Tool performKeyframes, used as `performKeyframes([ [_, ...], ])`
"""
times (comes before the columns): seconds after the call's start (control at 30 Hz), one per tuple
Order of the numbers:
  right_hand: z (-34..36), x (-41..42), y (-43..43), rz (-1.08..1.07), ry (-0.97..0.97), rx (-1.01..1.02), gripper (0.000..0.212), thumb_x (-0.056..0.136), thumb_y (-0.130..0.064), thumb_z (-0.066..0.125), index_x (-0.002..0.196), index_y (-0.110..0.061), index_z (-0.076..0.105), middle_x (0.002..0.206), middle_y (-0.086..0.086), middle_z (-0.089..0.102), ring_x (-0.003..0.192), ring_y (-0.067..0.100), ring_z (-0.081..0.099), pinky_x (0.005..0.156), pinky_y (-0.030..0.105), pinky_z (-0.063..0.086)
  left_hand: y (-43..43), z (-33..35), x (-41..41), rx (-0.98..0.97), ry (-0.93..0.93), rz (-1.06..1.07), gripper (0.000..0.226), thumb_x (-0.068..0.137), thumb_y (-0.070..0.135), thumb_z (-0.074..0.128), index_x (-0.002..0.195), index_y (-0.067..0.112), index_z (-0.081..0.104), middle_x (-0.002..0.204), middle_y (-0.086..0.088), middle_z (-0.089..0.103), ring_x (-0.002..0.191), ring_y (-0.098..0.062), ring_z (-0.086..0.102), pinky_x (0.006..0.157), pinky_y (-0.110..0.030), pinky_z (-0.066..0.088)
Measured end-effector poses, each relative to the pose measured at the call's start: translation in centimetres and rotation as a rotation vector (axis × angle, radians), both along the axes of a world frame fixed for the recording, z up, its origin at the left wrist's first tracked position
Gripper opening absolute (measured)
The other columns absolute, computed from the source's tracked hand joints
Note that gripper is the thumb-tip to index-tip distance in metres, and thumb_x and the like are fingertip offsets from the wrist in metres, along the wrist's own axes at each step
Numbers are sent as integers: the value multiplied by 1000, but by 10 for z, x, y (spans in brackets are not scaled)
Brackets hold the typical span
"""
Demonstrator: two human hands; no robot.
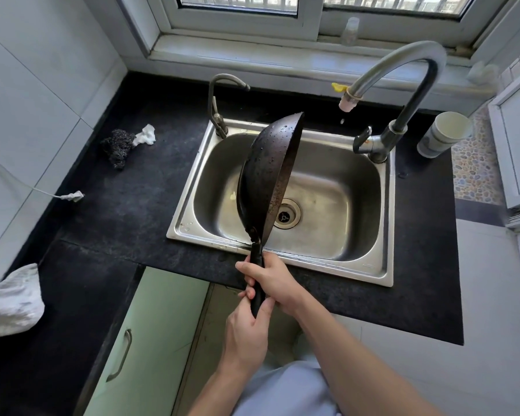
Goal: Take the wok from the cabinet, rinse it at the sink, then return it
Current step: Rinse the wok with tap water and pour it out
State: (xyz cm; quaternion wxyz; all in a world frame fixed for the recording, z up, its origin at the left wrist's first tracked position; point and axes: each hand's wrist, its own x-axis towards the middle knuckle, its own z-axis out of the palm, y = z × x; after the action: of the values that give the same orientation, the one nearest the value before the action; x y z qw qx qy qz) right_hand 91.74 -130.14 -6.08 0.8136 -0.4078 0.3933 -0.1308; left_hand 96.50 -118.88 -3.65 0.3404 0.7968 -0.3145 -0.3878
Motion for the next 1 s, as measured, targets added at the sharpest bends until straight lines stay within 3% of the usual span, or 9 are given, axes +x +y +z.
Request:
performKeyframes([
  [0.27,-1,0,2,-14,-11,8,18,98,-11,62,87,-11,49,57,-2,50,44,13,51,70,41,59,-1,5,0,6,-30,-25,3,96,30,58,98,28,57,78,12,64,77,13,59,64,-5,41],
  [0.53,-2,0,3,-31,-57,31,18,97,-11,65,88,-12,49,59,0,50,44,12,50,69,40,58,0,5,2,11,-86,-37,18,95,31,58,104,15,64,78,20,59,72,5,57,63,-13,41],
  [0.63,-2,0,3,-37,-68,40,18,98,-11,63,88,-11,48,59,1,49,44,12,50,69,39,59,0,3,3,15,-101,-31,27,95,31,58,111,11,65,84,16,60,82,-11,59,67,-19,36],
  [1.0,3,-1,5,-61,-90,38,17,100,-10,60,88,-10,48,61,2,46,45,11,48,67,35,61,-1,5,4,68,-85,-29,32,95,37,56,112,11,64,92,3,66,85,-15,58,72,-27,40],
])
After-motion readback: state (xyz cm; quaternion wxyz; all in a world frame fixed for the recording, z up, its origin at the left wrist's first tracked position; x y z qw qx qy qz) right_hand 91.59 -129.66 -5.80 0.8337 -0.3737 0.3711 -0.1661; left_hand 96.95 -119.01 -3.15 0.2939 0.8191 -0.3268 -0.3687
